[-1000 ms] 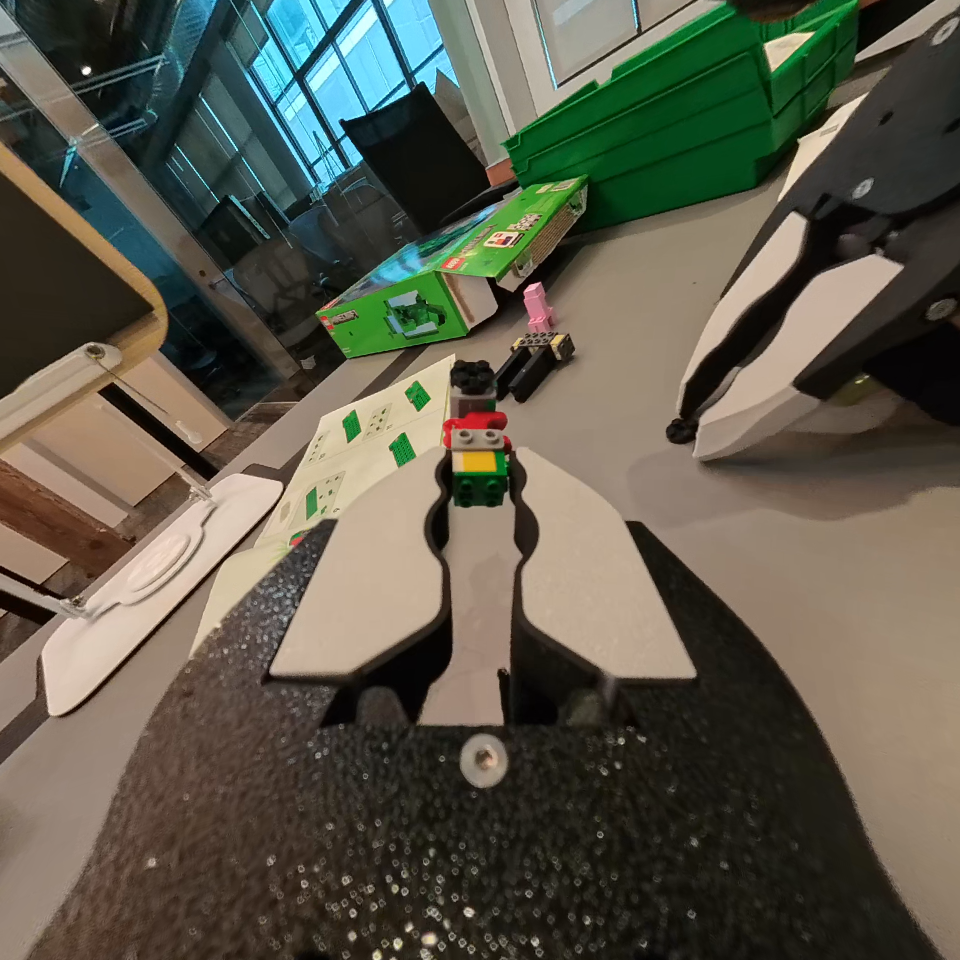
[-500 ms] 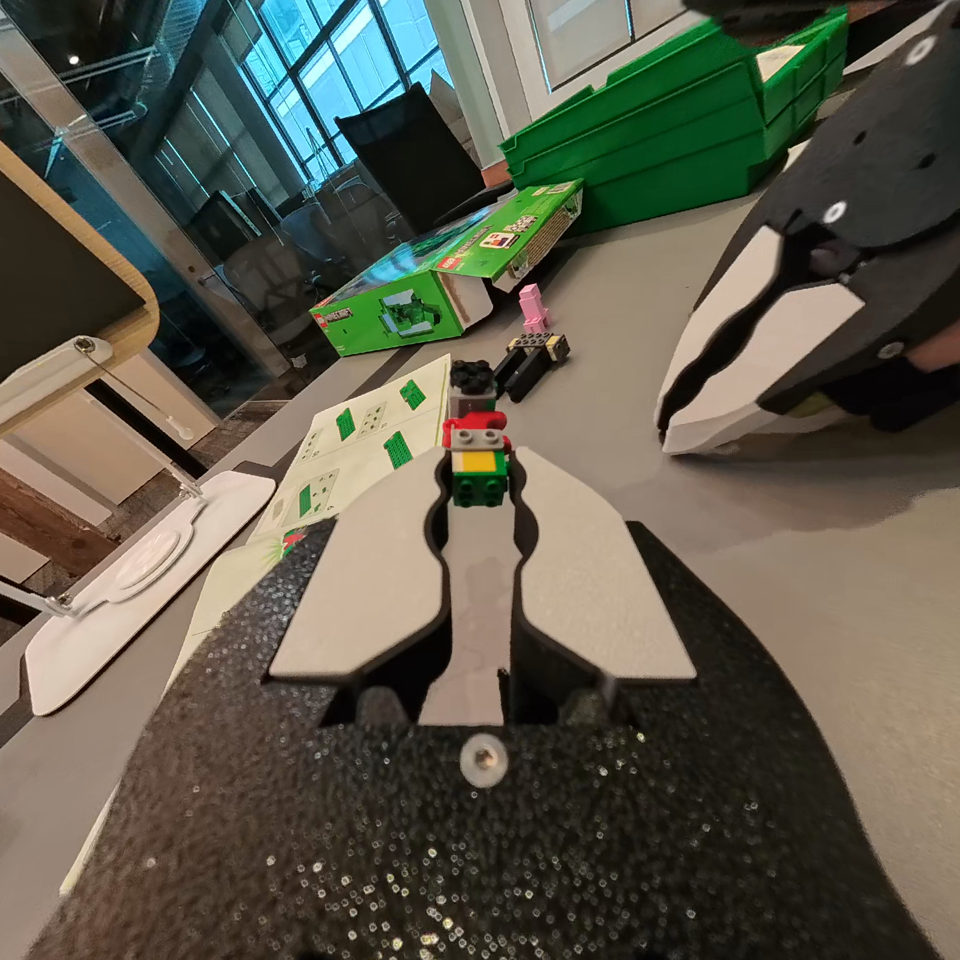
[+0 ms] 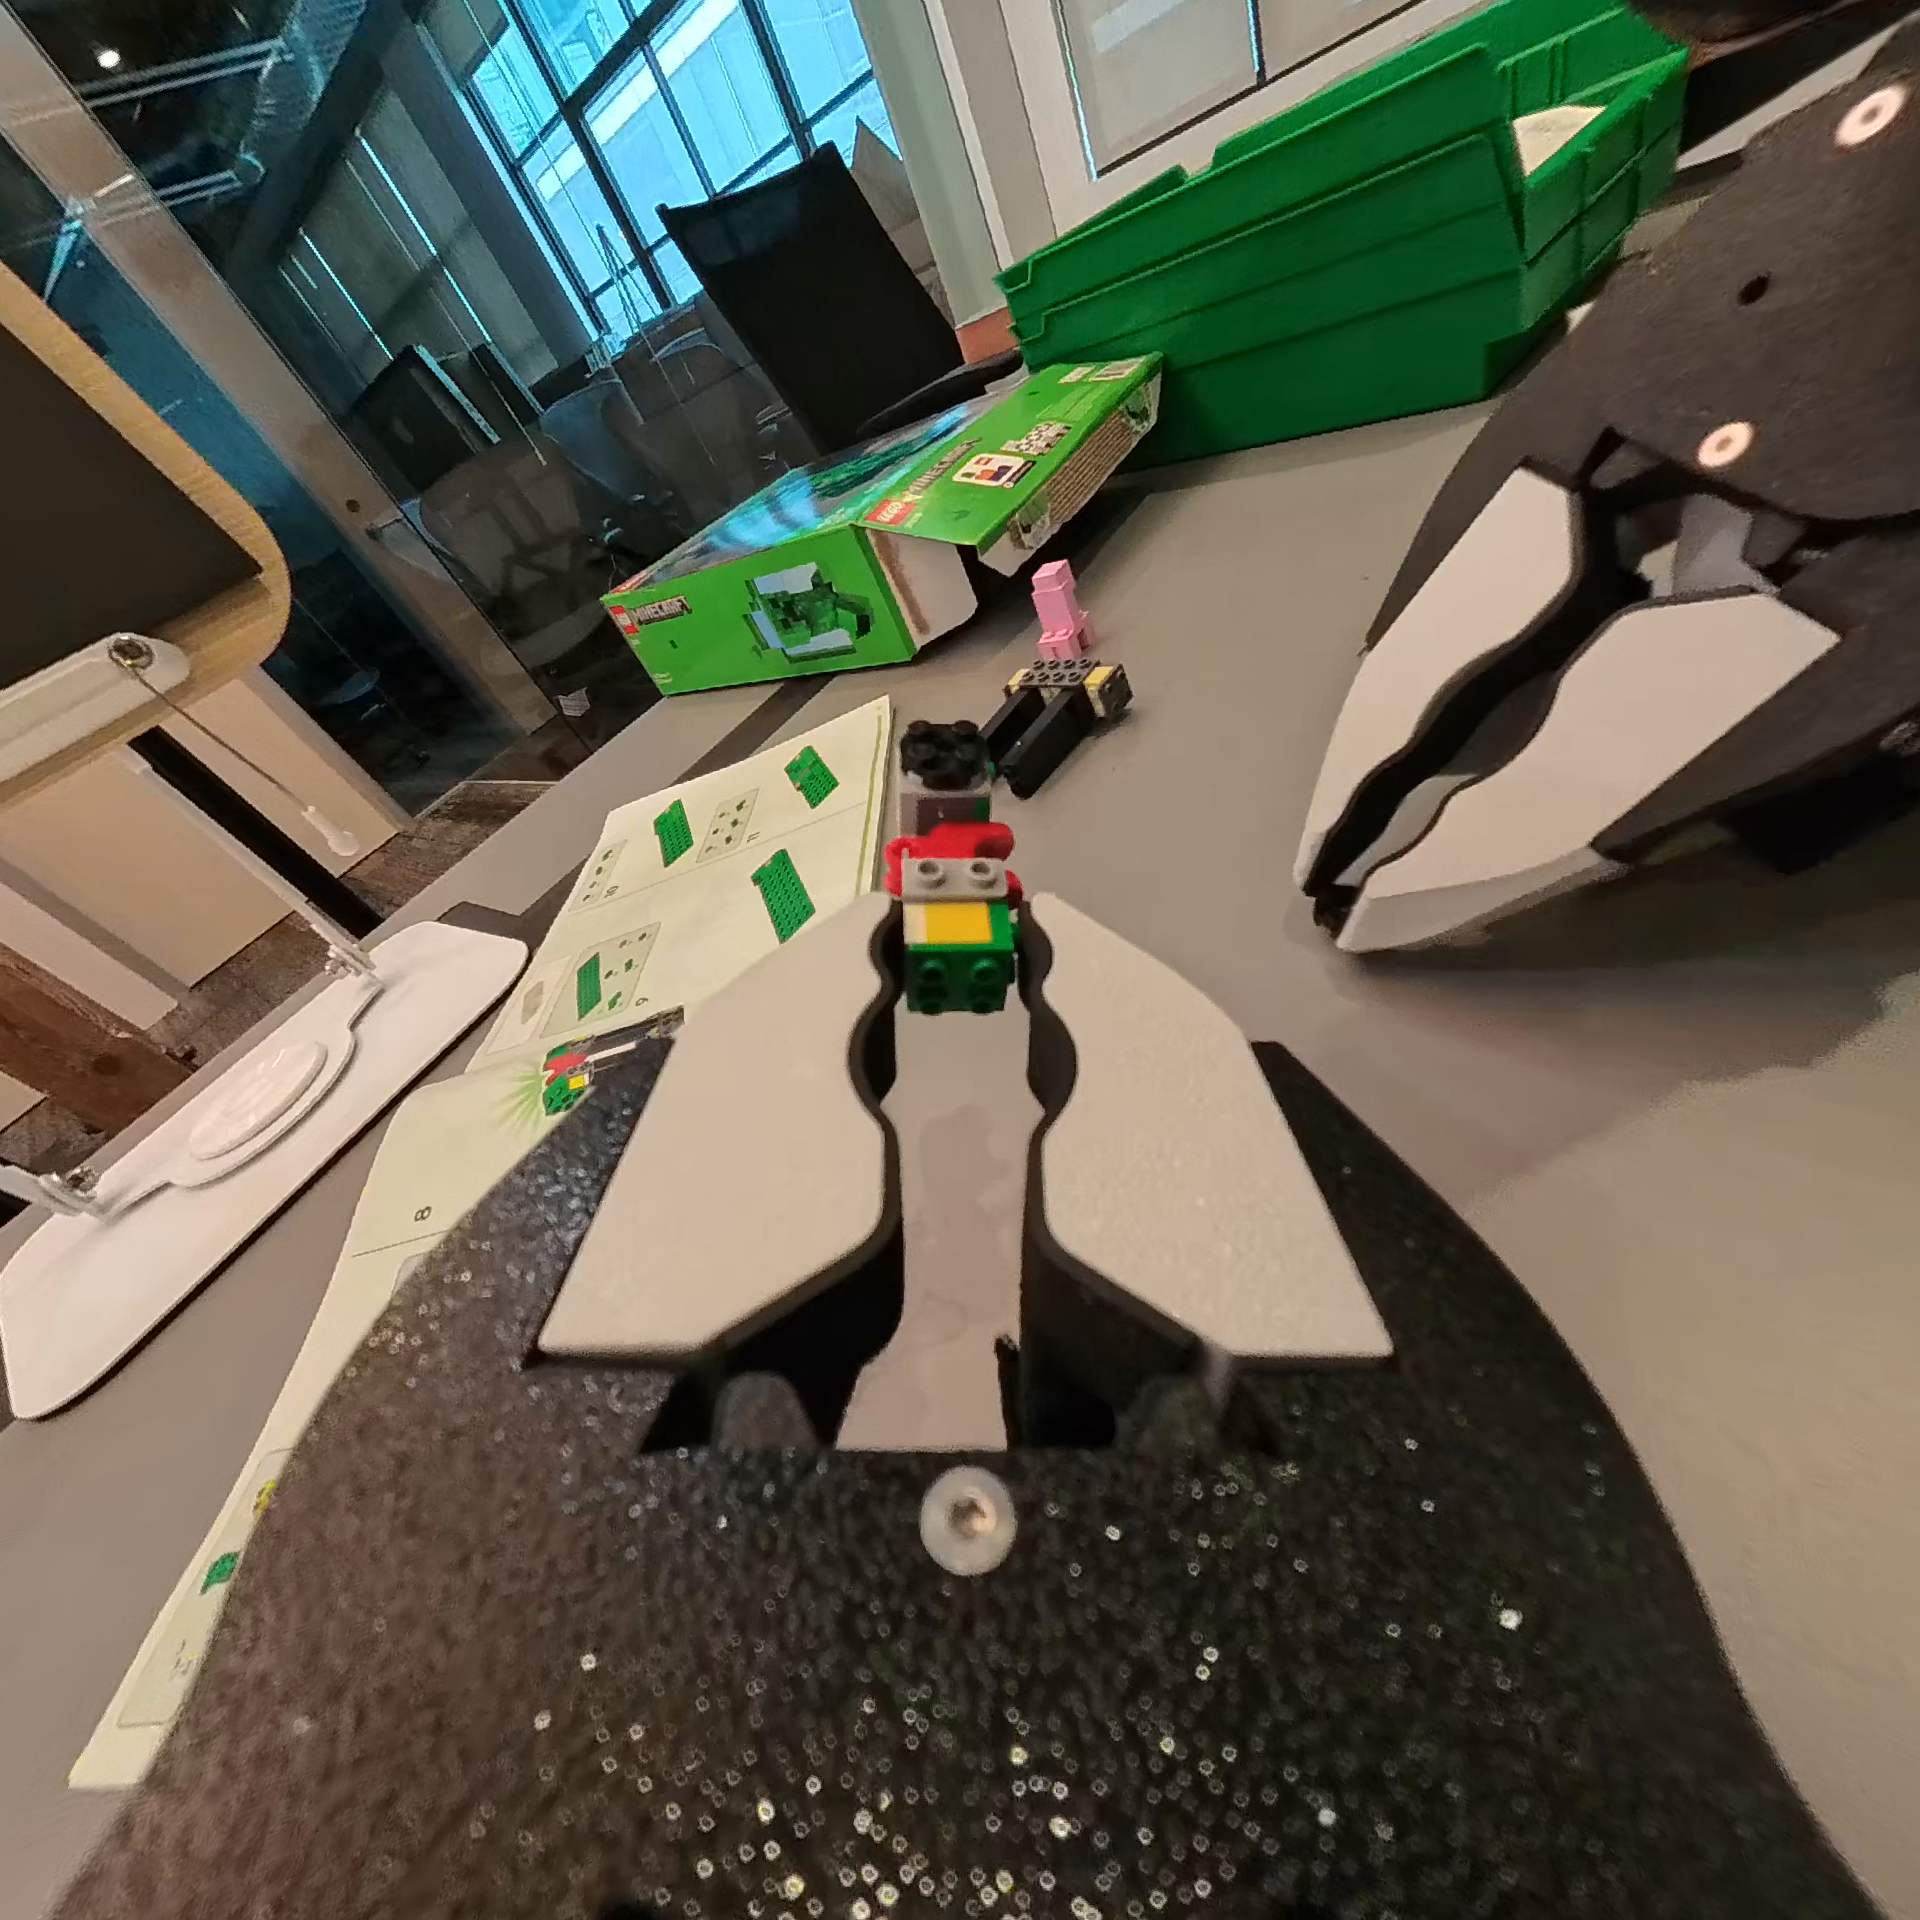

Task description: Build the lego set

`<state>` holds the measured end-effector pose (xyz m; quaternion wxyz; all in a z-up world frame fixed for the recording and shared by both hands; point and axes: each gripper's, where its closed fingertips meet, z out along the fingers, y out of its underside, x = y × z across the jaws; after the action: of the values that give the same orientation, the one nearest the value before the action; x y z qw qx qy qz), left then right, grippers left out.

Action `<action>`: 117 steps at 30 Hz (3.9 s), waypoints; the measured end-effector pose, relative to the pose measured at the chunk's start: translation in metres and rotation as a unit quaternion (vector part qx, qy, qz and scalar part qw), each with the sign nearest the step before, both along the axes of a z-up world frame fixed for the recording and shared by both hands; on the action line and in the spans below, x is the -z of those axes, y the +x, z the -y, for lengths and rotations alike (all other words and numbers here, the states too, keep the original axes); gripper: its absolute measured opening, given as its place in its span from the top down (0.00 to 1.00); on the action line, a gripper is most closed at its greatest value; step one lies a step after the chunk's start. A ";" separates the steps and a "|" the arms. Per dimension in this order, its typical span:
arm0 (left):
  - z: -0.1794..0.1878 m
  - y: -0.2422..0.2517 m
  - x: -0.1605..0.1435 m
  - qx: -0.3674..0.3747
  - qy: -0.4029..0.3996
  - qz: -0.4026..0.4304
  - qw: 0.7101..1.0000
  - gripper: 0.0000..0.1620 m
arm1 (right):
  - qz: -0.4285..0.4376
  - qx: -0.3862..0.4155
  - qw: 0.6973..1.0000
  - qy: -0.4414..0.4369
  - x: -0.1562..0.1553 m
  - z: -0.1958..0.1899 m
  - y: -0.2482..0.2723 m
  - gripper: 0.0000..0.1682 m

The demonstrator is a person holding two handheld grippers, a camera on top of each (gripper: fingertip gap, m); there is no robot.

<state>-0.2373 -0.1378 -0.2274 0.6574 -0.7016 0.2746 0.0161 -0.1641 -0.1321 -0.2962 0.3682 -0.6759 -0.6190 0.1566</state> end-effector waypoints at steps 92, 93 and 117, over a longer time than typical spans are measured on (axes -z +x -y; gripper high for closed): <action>0.000 0.001 0.003 0.007 -0.012 0.000 1.000 0.87 | 0.012 -0.226 0.967 -0.113 0.006 0.092 -0.017 0.91; 0.000 0.002 0.003 0.007 -0.012 0.000 1.000 0.88 | 0.014 -0.226 0.967 -0.113 0.006 0.092 -0.017 0.90; 0.000 0.003 0.004 0.005 -0.019 0.003 1.000 0.88 | -0.181 -0.035 0.983 -0.007 -0.094 0.031 -0.066 0.91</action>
<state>-0.2345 -0.1380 -0.2316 0.6448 -0.7127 0.2761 0.0056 -0.2300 -0.1632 -0.2023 0.4638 -0.6171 -0.5638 0.2935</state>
